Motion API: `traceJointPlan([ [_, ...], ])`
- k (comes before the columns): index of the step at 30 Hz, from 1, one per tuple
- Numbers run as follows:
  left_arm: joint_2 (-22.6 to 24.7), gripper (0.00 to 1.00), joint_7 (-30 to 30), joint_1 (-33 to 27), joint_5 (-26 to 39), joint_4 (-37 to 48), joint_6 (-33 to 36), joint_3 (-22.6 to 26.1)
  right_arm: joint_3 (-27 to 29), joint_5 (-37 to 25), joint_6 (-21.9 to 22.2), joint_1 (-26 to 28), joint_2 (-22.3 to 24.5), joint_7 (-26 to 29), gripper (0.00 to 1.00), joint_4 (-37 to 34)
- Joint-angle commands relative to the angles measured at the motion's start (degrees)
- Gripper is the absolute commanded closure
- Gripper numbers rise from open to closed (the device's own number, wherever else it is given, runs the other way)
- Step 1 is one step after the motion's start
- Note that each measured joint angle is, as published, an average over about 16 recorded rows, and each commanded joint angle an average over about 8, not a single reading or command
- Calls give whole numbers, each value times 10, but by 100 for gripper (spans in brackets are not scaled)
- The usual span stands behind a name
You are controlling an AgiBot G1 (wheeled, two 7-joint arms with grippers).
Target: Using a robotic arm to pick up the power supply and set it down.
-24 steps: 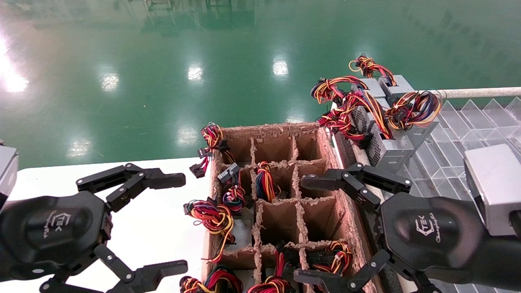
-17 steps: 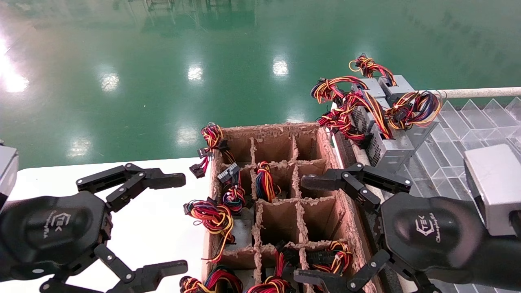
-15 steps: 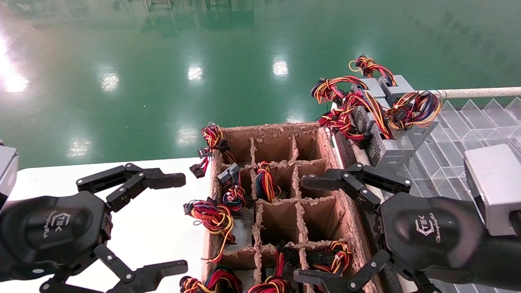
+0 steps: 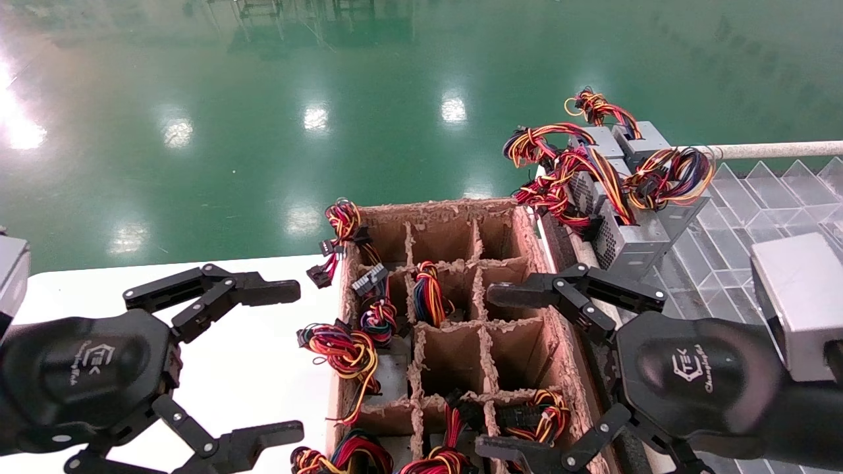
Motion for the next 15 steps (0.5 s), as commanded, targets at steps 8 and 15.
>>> traceJointPlan([
  [8, 0, 39, 0, 0, 0, 0, 0, 0, 0, 0, 0, 0, 0, 0, 0, 0],
  [15, 0, 100, 0, 0, 0, 0, 0, 0, 0, -4, 3, 0, -2, -3, 0, -4],
])
